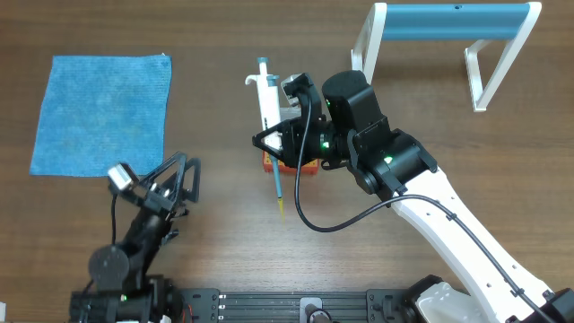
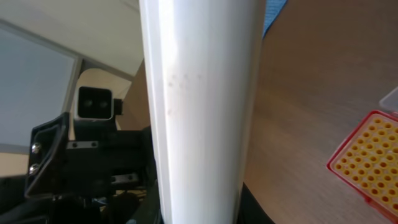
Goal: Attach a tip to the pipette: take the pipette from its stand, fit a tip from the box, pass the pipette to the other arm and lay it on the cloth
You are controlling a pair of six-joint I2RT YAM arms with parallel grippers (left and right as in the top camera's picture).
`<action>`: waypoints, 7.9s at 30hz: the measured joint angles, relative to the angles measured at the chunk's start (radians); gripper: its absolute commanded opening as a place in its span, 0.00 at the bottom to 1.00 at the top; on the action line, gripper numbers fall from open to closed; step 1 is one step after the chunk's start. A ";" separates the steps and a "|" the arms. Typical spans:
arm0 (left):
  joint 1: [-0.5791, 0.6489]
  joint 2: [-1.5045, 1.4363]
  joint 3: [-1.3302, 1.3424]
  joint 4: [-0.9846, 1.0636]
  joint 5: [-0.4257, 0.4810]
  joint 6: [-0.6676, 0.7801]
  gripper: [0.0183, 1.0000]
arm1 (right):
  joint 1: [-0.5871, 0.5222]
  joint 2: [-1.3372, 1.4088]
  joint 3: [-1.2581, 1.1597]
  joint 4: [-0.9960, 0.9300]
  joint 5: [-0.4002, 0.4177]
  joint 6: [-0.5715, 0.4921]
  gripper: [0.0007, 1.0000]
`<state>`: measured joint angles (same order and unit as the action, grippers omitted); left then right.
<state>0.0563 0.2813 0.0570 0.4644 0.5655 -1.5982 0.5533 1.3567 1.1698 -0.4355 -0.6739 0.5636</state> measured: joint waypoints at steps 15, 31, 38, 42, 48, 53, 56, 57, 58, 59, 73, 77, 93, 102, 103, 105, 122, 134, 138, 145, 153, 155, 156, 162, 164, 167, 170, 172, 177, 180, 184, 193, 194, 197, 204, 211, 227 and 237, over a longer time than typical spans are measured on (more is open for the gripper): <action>-0.066 1.032 0.811 0.169 0.752 0.308 0.95 | 0.000 0.000 0.000 0.074 -0.164 -0.009 0.08; -0.154 1.107 0.881 0.191 0.891 0.349 0.49 | 0.000 0.000 0.000 0.130 -0.167 -0.026 0.08; -0.153 1.109 0.882 0.188 0.895 0.386 0.05 | -0.001 -0.002 0.000 0.140 -0.183 -0.031 0.08; -0.151 1.113 0.885 0.202 0.913 0.423 0.01 | -0.010 -0.006 0.001 0.143 -0.230 -0.015 0.42; -0.153 1.113 0.885 0.187 0.912 0.415 0.01 | -0.014 -0.006 0.001 0.138 -0.213 -0.029 0.88; -0.141 1.126 0.893 0.020 0.909 0.460 0.01 | -0.101 -0.007 0.002 0.043 -0.294 -0.084 0.89; -0.100 1.166 0.901 -0.188 0.874 0.557 0.01 | -0.255 -0.011 0.005 -0.167 -0.344 -0.170 0.89; -0.078 1.184 0.901 -0.262 0.850 0.602 0.01 | -0.306 -0.013 0.004 -0.211 -0.356 -0.195 0.89; -0.053 1.199 0.904 -0.347 0.817 0.639 0.01 | -0.398 -0.015 0.003 -0.278 -0.386 -0.239 0.89; -0.016 1.220 0.906 -0.460 0.768 0.699 0.01 | -0.474 -0.018 0.003 -0.308 -0.415 -0.267 0.89; 0.360 1.377 1.438 -1.798 -0.163 1.326 0.01 | -0.670 -0.275 0.004 -0.457 -0.019 -0.312 0.89; 0.402 1.596 1.963 -1.992 -0.336 1.404 0.01 | -0.644 -0.236 0.004 -0.460 0.109 -0.277 0.89; 0.216 2.322 2.569 -1.719 -0.820 1.933 0.01 | -0.560 -0.003 0.004 -0.485 0.400 -0.122 0.89; 0.182 2.385 2.575 -1.942 -0.790 2.048 0.01 | -0.546 0.039 0.004 -0.481 0.412 -0.104 0.89; 0.202 2.386 2.575 -1.948 -0.781 2.031 0.01 | -0.546 0.039 0.004 -0.481 0.412 -0.104 0.89; 0.253 2.387 2.575 -1.972 -0.755 2.000 0.01 | -0.546 0.040 0.004 -0.481 0.412 -0.104 0.89; 0.279 2.388 2.575 -1.833 -0.606 1.959 0.01 | -0.533 0.040 0.004 -0.481 0.411 -0.081 0.89; 0.291 2.388 2.570 -1.855 -0.596 1.912 0.01 | -0.518 0.040 0.004 -0.481 0.411 -0.077 0.89; 0.308 2.388 2.542 -1.888 -0.590 1.906 0.01 | -0.518 0.040 0.004 -0.480 0.411 -0.077 0.89; 0.335 2.390 2.535 -1.890 -0.590 1.905 0.01 | -0.518 0.040 0.004 -0.480 0.411 -0.077 0.89; 0.333 2.390 2.535 -1.889 -0.590 1.902 0.37 | -0.518 0.040 0.004 -0.480 0.411 -0.074 0.89; 0.333 2.390 2.535 -1.893 -0.590 1.895 0.46 | -0.518 0.040 0.004 -0.480 0.411 -0.074 0.89; 0.333 2.390 2.535 -1.894 -0.590 1.895 0.50 | -0.518 0.040 0.004 -0.480 0.411 -0.072 0.89; 0.333 2.390 2.535 -1.909 -0.590 1.887 0.91 | -0.518 0.040 0.004 -0.477 0.411 -0.067 0.89; 0.333 2.390 2.535 -1.936 -0.590 1.887 0.91 | -0.518 0.040 0.004 -0.464 0.411 -0.067 0.89; 0.333 2.390 2.547 -2.021 -0.605 1.854 0.91 | -0.518 0.039 0.004 -0.422 0.411 -0.067 0.89; 0.331 2.389 2.613 -2.121 -0.629 1.800 0.92 | -0.520 0.020 0.002 -0.331 0.412 -0.068 0.89; 0.331 2.379 2.663 -2.156 -0.633 1.769 0.92 | -0.522 -0.014 0.002 -0.275 0.419 -0.071 0.89; 0.331 2.236 2.709 -2.156 -0.549 1.716 0.91 | -0.522 -0.181 0.002 -0.251 0.517 -0.128 0.89; 0.331 2.049 2.720 -2.156 -0.449 1.701 0.92 | -0.522 -0.295 0.002 -0.307 0.622 -0.209 0.89; 0.331 1.802 2.728 -2.155 -0.389 1.697 0.91 | -0.524 -0.430 0.002 -0.339 0.747 -0.278 0.89; 0.331 1.201 2.409 -2.155 -0.214 1.698 0.91 | -0.524 -0.859 -0.097 -0.455 0.821 -0.521 0.89; 0.331 1.118 2.319 -2.154 -0.199 1.697 0.91 | -0.524 -0.905 -0.123 -0.454 0.823 -0.530 0.89; 0.330 0.853 1.991 -2.156 -0.175 1.698 0.91 | -0.524 -1.115 -0.251 -0.430 0.829 -0.560 0.89; 0.328 0.299 1.530 -1.964 -0.079 1.707 0.92 | -0.524 -1.344 -0.328 -0.436 0.836 -0.586 0.89; 0.328 -0.012 1.432 -1.905 -0.025 1.700 0.91 | -0.524 -1.312 -0.349 -0.538 0.837 -0.593 0.89; 0.328 -0.053 1.422 -1.907 0.021 1.683 0.92 | -0.524 -1.310 -0.357 -0.703 0.837 -0.596 0.89; 0.136 -0.065 1.038 -1.452 -0.130 1.803 0.91 | -0.524 -1.310 -0.357 -0.703 0.836 -0.596 0.89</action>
<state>0.1921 0.2161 1.0950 -0.9874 0.4358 0.2050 0.0292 0.0471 0.8127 -1.1381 0.1623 -0.0322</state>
